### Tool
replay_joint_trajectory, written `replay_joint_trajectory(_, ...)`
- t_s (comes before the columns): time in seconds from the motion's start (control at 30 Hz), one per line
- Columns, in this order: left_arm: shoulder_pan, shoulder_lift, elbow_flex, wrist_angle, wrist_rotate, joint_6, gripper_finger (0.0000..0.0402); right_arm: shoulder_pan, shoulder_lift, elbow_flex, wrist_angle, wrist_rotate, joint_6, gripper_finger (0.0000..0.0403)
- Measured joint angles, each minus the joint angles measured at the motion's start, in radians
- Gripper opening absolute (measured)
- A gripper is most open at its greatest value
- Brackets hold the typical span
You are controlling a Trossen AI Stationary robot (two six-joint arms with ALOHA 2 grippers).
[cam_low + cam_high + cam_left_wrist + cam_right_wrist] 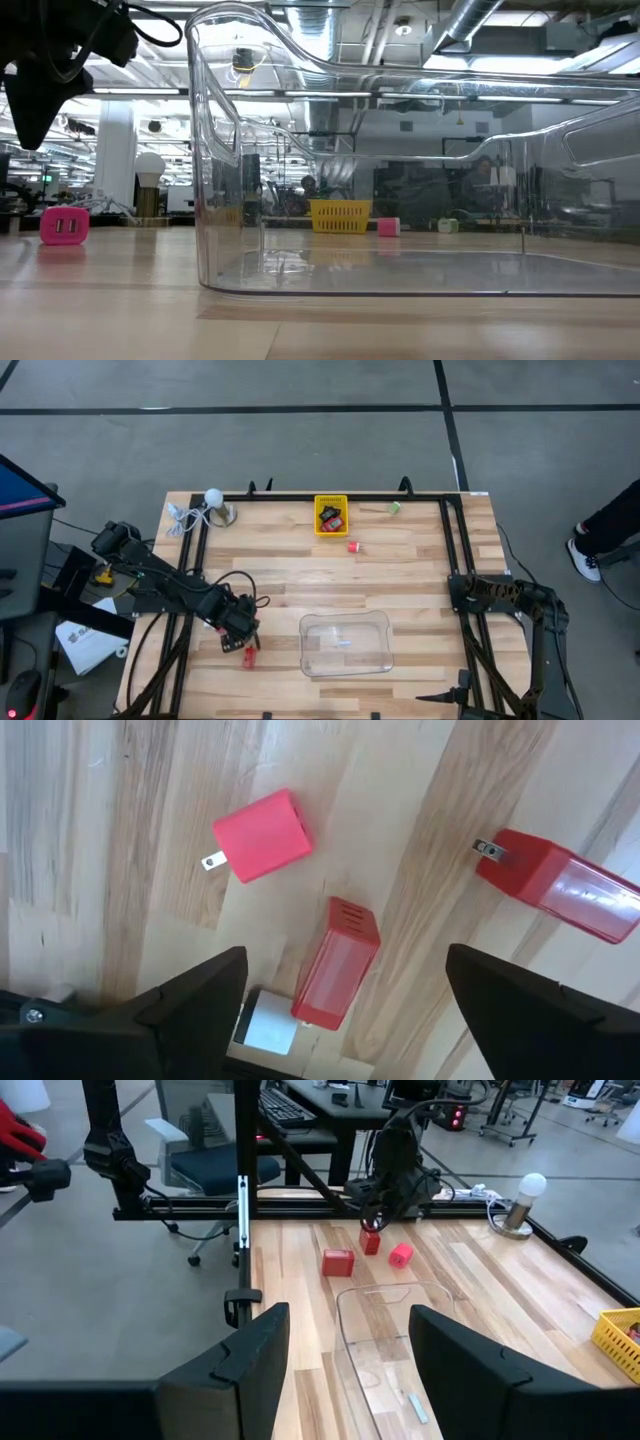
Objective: Pick & Place Office items
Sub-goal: Put the red charger adapter on the top into the transparent bin
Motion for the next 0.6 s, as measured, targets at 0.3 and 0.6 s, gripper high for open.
replay_joint_trajectory(0.3, -0.008, 0.084, 0.001, -0.002, 0.07, -0.022, 0.034, 0.0, 0.0, 0.0, 0.0, 0.0, -0.002, 0.0201)
replay_joint_trajectory(0.6, 0.01, 0.249, 0.0, -0.077, 0.11, 0.026, 0.0349, 0.0, 0.0, 0.0, -0.004, 0.0, -0.015, 0.0201)
